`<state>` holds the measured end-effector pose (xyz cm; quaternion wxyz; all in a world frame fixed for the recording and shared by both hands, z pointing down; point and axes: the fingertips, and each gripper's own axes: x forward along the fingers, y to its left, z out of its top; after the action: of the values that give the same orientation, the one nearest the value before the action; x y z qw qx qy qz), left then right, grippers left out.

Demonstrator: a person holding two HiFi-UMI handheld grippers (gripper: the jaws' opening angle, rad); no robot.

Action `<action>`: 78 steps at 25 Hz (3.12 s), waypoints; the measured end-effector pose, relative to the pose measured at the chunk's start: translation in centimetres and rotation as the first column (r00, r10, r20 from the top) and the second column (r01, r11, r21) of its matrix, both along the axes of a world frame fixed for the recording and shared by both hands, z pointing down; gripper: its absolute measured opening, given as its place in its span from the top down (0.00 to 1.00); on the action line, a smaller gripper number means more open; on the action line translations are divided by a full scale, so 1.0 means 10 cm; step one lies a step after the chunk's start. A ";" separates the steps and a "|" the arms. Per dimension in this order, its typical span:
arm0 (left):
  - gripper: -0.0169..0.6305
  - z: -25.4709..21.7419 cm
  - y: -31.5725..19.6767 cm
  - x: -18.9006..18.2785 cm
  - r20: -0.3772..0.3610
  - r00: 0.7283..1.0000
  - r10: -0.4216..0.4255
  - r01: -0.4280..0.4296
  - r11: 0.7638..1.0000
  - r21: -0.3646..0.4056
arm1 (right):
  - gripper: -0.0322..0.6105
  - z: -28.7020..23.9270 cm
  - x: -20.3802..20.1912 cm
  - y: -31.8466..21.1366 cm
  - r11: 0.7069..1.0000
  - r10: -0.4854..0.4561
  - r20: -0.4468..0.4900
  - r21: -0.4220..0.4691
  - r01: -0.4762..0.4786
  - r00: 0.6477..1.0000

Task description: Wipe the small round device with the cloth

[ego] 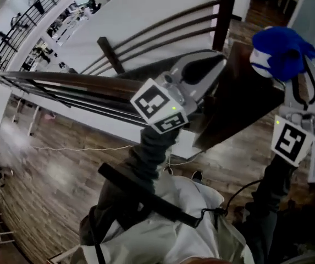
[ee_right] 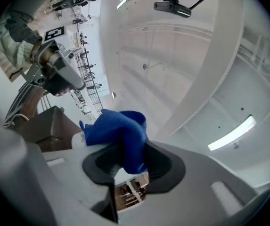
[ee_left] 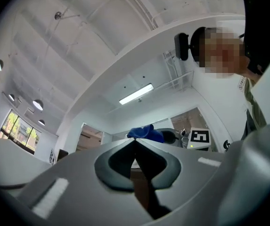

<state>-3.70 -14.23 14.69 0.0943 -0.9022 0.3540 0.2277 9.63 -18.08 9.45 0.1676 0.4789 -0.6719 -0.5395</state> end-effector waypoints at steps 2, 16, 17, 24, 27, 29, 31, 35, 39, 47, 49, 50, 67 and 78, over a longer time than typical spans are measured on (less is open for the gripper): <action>0.97 0.15 0.00 -0.19 0.011 1.000 0.008 -0.009 1.000 0.004 | 0.76 0.42 -0.21 -0.02 0.997 0.011 -0.022 -0.075 -0.012 1.000; 0.97 0.30 0.00 -0.44 0.000 0.999 -0.036 0.036 0.999 -0.005 | 0.76 0.10 -0.29 -0.39 0.996 0.062 0.018 -0.057 -0.061 0.998; 0.97 0.31 0.00 -0.45 -0.001 0.999 -0.039 0.039 0.999 -0.008 | 0.76 0.08 -0.32 -0.36 0.997 0.075 0.003 -0.025 -0.075 0.997; 0.97 0.42 -0.02 -0.50 -0.002 0.999 -0.051 0.051 0.998 -0.037 | 0.76 0.59 -0.59 0.01 0.998 -0.010 -0.121 -0.062 0.002 0.993; 0.97 0.56 -0.05 -0.45 -0.003 0.999 -0.043 0.043 0.997 -0.067 | 0.76 0.76 -0.60 0.10 0.996 -0.039 -0.111 -0.086 0.029 0.993; 0.97 0.65 -0.07 -0.41 -0.003 0.999 -0.034 0.033 0.996 -0.089 | 0.76 0.79 -0.56 0.18 0.994 -0.061 -0.035 -0.093 0.057 0.998; 0.97 0.71 -0.09 -0.41 -0.007 0.999 -0.039 0.038 0.994 -0.104 | 0.76 0.84 -0.55 0.27 0.986 -0.113 0.076 -0.117 0.121 0.991; 0.97 0.81 -0.05 -0.39 -0.009 0.999 -0.035 0.034 0.991 -0.127 | 0.76 0.75 -0.48 0.40 0.988 -0.146 0.172 -0.019 0.152 0.974; 0.97 0.81 -0.01 -0.36 -0.007 1.000 -0.025 0.024 0.992 -0.128 | 0.76 0.00 -0.38 0.26 0.980 -0.114 0.154 0.178 0.086 0.981; 0.97 0.94 -0.01 -0.25 -0.023 1.000 0.008 -0.011 0.988 -0.155 | 0.76 0.18 -0.50 -0.19 0.994 0.078 -0.068 0.077 -0.072 0.995; 0.97 0.93 -0.02 -0.26 -0.024 1.000 0.006 -0.010 0.987 -0.159 | 0.76 0.34 -0.54 -0.11 0.999 0.030 -0.067 0.047 -0.027 0.997; 0.97 0.92 -0.03 -0.27 -0.026 1.000 0.007 -0.011 0.987 -0.159 | 0.76 0.44 -0.56 -0.08 1.000 0.006 -0.080 0.015 -0.005 0.997; 0.97 1.01 0.01 -0.35 -0.032 0.999 0.010 -0.016 0.981 -0.191 | 0.76 0.58 -0.31 -0.85 0.981 0.049 -0.079 -0.183 -0.063 0.996; 0.97 1.09 -0.04 -0.31 -0.035 0.999 0.020 -0.027 0.977 -0.213 | 0.76 -0.09 -0.22 -0.31 0.999 -0.039 0.059 0.010 0.039 0.997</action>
<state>-6.84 -14.65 25.61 -0.0116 -0.9074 0.3674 0.2039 7.47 -21.14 8.50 0.1349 0.4822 -0.6834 -0.5312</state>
